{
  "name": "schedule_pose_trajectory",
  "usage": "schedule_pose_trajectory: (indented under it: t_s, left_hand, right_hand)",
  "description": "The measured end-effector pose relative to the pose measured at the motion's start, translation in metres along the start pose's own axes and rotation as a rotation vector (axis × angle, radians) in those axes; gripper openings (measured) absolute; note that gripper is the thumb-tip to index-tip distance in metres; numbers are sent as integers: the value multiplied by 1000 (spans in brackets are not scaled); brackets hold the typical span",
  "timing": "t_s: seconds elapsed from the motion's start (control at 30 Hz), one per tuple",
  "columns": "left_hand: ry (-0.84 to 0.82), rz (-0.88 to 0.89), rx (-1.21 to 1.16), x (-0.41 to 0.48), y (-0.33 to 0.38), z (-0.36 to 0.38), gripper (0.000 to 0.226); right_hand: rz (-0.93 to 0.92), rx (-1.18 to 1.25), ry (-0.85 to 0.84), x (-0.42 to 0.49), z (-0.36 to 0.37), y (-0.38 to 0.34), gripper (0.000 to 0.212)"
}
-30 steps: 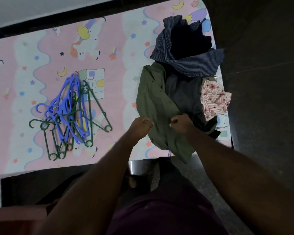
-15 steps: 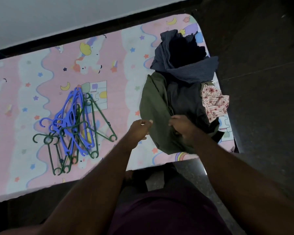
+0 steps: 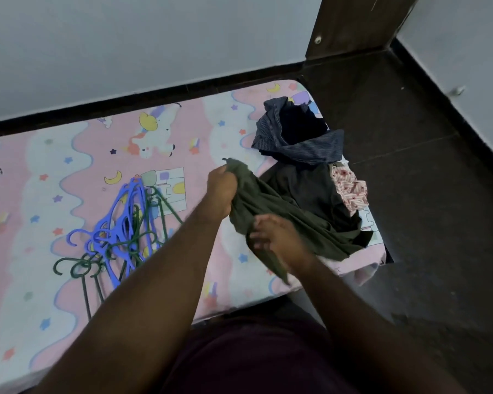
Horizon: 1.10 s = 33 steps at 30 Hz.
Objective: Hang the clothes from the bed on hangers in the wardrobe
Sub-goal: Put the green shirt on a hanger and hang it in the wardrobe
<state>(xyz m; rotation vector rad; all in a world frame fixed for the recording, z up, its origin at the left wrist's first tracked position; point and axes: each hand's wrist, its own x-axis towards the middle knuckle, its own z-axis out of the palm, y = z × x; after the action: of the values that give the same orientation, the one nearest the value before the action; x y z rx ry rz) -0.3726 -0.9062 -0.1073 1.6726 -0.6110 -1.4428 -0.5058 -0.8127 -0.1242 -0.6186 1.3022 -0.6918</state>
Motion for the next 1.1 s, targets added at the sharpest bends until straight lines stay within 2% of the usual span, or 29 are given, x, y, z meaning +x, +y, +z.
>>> schedule_pose_trajectory:
  t_s: [0.07,0.13,0.17,0.23,0.27,0.3,0.37,0.43,0.5,0.57,0.7,0.8,0.87,0.93,1.1]
  left_hand:
    - [-173,149,150,-25,23,0,30]
    - [-444,238,374,-51,33,-3,38]
    - [-563,245,498,-63,31,-9,35]
    - [-685,183,652,-71,15,-27,20]
    - [-691,138,651,-71,2,-38,12]
    - [-667,87,594,-68,-11,-50,10]
    - [-518,-59,393,-56,-36,-75,21]
    - [-328,-99,338,-39,-63,-100,21]
    - [-150,-4,580,-25,-92,-123,20]
    - [-65,-14,788,-10,-125,-148,25]
    - [-118,24,1147,29,-192,-185,44]
    - [-154,142,1448,71,-232,-194,48]
    - [-196,252,1592,108,-250,-194,50]
    - [-222,318,1668,143,-263,-189,54]
    - [-296,215,1705,195,-297,-183,62]
  right_hand:
    - [4,189,52,3,-1,-14,40]
    - [15,303,-3,10,-6,-29,64]
    - [6,302,-46,13,-4,-34,64]
    - [-37,181,-15,19,6,-34,38]
    - [-52,67,69,24,13,-32,27]
    - [-60,-44,145,31,18,-25,27]
    - [-41,-175,180,45,28,-9,38]
    - [-9,-328,165,64,30,15,45]
    - [-39,-595,161,69,35,30,49]
    - [-98,-791,170,65,44,35,45]
    - [-179,-898,141,88,50,68,40]
    - [-113,-1037,86,114,52,117,52]
    - [-42,-1091,29,134,52,158,50]
    - [-11,-1166,-53,153,59,194,44]
    - [66,-1219,-89,188,72,240,45]
